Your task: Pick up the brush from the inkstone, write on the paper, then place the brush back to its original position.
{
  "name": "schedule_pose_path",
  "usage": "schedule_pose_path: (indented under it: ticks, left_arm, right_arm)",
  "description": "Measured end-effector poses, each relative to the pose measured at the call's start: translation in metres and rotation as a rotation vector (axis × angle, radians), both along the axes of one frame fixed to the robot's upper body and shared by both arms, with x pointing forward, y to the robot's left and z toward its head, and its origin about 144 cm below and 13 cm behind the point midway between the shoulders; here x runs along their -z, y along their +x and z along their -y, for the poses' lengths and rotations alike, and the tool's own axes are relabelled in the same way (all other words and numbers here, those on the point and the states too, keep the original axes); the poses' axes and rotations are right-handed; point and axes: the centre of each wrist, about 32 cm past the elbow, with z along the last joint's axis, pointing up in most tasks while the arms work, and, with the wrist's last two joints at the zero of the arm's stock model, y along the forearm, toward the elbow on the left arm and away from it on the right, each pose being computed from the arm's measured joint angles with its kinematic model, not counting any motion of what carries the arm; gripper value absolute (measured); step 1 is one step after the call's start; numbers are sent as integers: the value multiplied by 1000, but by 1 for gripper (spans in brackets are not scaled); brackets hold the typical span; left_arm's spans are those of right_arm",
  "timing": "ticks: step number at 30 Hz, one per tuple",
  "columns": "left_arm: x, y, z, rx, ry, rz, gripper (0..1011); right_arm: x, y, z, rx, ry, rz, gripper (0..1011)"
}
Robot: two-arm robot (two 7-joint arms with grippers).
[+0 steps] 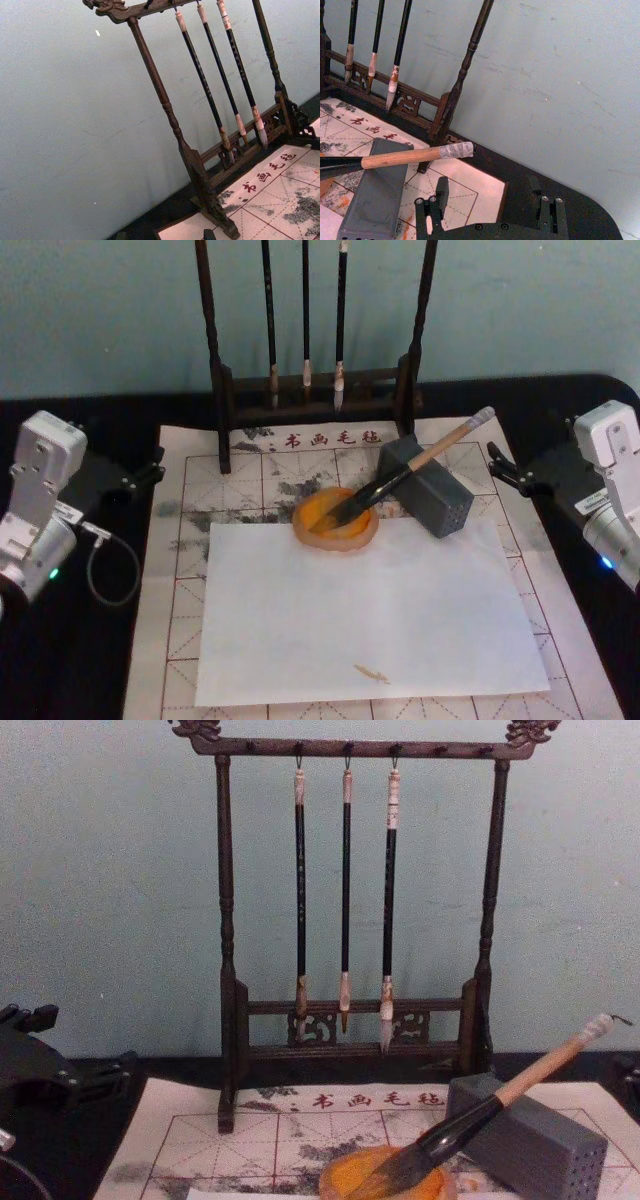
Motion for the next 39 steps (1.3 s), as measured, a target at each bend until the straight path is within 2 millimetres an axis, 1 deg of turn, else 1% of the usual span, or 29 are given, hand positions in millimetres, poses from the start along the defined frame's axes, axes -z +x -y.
schedule_pose_path:
  ticks: [39]
  left_arm:
    - [0, 0, 0, 0, 0, 0, 1001]
  right_arm:
    - [-1, 0, 0, 3, 4, 2, 1003]
